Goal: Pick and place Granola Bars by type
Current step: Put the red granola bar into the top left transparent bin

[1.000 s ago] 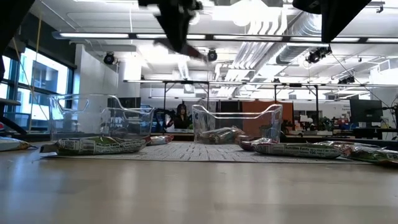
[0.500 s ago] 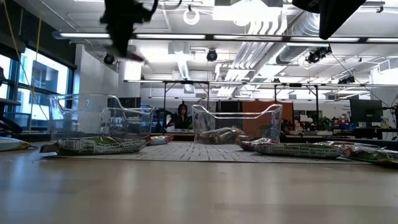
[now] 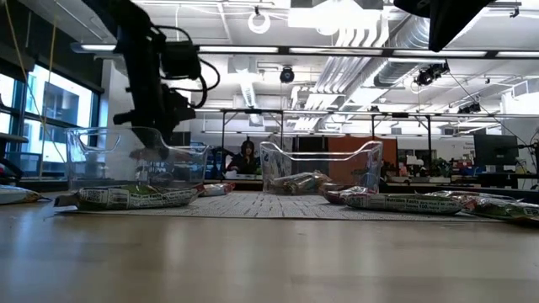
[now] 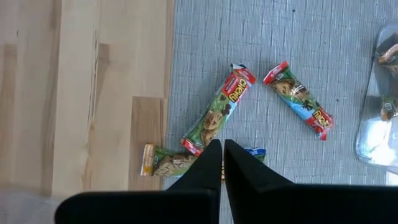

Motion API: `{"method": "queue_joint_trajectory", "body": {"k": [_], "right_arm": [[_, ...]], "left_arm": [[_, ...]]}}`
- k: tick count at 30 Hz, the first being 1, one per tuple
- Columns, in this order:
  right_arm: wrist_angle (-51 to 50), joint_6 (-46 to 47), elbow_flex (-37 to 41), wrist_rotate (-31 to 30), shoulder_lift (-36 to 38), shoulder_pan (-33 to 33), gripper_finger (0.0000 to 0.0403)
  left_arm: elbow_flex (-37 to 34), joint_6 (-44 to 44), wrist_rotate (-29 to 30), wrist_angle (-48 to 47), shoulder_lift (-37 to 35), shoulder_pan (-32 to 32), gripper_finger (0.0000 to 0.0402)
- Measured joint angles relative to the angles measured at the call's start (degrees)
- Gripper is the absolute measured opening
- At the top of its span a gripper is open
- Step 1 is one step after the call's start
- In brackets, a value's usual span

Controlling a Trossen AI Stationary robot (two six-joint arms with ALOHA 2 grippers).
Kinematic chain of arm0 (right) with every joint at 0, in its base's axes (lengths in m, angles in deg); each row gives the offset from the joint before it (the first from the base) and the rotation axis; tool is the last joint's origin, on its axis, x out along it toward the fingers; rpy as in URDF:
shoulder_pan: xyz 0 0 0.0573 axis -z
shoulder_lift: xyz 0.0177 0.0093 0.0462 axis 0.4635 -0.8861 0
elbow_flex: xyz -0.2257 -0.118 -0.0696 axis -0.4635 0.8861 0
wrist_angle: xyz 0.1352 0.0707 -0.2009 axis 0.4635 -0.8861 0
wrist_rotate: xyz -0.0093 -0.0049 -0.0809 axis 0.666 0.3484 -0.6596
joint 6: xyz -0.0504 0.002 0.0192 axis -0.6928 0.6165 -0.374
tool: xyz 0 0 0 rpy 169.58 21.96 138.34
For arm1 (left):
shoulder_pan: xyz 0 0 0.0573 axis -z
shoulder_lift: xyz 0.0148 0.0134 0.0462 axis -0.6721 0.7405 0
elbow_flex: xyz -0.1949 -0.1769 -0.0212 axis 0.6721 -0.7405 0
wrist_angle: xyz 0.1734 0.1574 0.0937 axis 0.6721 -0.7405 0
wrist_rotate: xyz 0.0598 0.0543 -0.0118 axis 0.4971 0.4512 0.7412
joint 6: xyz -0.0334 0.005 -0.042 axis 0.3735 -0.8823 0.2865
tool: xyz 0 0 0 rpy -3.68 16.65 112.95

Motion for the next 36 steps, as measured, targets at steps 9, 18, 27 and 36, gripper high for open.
{"method": "queue_joint_trajectory", "body": {"k": [9, 18, 27, 36], "right_arm": [[4.42, -4.9, -0.01, -0.22, 0.0, 0.0, 0.0001], [6.66, -4.99, 0.0, -0.37, 0.0, 0.0, 0.0003], [6.64, -5.29, -0.02, -0.36, 0.0, 0.0, 0.0001], [6.64, -9.52, 0.0, 0.55, 0.0, 0.0, 0.0002]], "left_arm": [[-0.93, -3.19, -4.48, 1.06, -0.02, -4.83, 0.0077], [-0.93, -7.8, -5.7, 0.94, -0.02, -4.81, 0.0077], [-0.9, -4.79, -6.47, 1.16, -0.02, -4.81, 0.0077], [-0.9, -5.97, -6.28, 0.78, -0.02, -4.81, 0.0085]]}}
